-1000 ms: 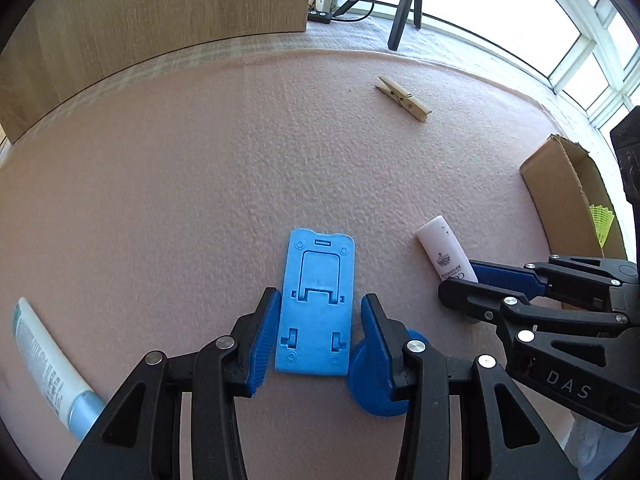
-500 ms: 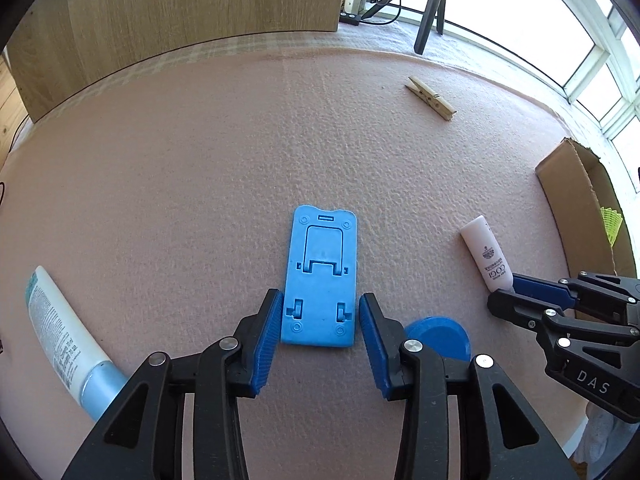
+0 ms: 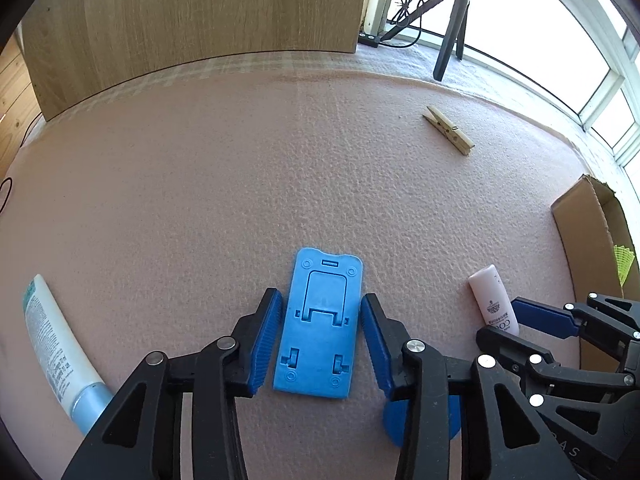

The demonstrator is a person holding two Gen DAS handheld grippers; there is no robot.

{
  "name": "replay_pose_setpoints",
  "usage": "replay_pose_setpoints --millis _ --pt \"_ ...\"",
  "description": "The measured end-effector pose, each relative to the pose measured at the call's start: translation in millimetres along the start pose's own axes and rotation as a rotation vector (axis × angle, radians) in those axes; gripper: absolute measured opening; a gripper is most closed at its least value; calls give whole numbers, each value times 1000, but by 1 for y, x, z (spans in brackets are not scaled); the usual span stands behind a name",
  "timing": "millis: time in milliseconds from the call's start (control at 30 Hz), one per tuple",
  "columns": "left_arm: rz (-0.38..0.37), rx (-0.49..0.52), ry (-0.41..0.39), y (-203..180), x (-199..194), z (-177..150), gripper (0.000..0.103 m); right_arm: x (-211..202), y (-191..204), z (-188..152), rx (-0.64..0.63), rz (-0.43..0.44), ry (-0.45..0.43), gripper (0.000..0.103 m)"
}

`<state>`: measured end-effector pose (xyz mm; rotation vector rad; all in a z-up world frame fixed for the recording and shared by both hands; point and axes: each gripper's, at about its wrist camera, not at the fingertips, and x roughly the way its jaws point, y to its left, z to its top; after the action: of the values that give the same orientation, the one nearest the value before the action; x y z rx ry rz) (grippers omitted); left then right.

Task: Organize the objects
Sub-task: 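Grasp the blue phone stand with the left tool while the right tool grasps the white bottle, then carry the phone stand and white bottle into the box and open both tools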

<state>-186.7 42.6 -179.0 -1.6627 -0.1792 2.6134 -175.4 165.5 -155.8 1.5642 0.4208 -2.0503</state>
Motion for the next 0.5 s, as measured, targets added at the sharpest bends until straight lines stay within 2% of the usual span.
replay_pose_setpoints --millis 100,233,333,500 --pt "-47 -45 0 11 -2 1 40 1 4 1 -12 -36 12 27" --pt "-23 -35 -2 12 -6 -4 40 1 7 3 -45 -63 24 25" --pt "-25 -42 -1 15 -9 -8 40 -1 5 3 -47 -64 23 20" --pt "-30 -55 -4 18 -12 -12 39 -2 2 0 -42 -57 11 19"
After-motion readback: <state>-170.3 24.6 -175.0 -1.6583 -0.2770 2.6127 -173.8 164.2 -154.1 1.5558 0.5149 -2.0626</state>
